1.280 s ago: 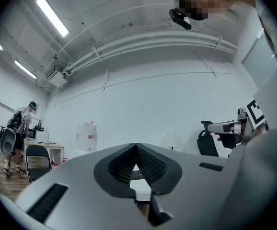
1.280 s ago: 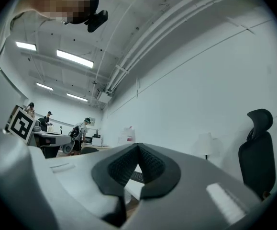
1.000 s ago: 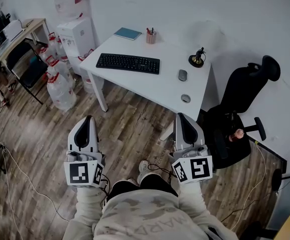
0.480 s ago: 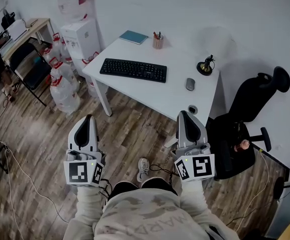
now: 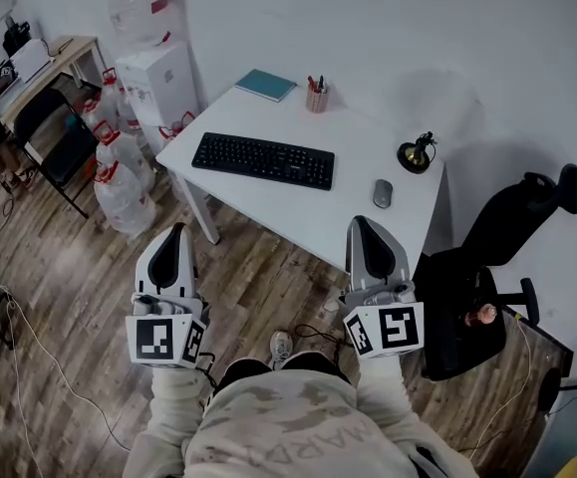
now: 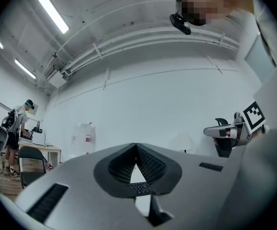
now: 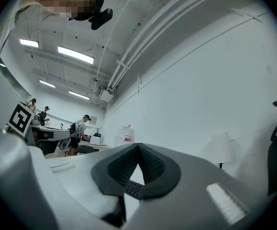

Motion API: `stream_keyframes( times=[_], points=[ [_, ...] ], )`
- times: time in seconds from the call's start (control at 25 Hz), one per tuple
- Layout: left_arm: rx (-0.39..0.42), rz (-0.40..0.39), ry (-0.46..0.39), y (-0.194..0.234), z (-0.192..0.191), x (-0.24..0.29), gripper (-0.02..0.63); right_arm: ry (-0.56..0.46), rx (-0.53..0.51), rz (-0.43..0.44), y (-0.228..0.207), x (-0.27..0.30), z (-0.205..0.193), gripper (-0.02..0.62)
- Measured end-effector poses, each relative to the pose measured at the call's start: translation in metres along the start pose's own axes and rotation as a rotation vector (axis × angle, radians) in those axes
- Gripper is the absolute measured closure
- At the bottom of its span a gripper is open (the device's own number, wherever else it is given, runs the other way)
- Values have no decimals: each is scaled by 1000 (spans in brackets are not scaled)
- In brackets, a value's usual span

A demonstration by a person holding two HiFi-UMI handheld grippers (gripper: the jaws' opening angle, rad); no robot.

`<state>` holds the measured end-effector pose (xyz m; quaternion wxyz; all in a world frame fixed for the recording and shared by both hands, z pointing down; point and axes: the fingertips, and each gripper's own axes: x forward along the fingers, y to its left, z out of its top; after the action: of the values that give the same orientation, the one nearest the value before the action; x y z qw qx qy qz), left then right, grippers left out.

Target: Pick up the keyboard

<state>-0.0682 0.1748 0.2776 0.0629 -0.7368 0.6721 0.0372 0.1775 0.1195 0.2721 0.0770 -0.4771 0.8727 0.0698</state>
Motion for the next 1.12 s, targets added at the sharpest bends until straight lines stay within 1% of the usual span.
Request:
stream_keyframes(
  times=[0.36, 0.64, 0.88, 1.12],
  points=[
    [-5, 26, -8, -1, -6, 52, 600, -5, 18, 40, -30, 46, -15, 584],
    [10, 27, 3, -6, -15, 73, 600, -1, 51, 52, -46, 68, -29, 584],
    [-11, 36, 20, 7, -26, 90, 600, 11, 50, 62, -46, 92, -37, 584],
    [-12, 9, 20, 27, -30, 122, 600, 17, 52, 33, -49, 122, -44, 584]
  ],
)
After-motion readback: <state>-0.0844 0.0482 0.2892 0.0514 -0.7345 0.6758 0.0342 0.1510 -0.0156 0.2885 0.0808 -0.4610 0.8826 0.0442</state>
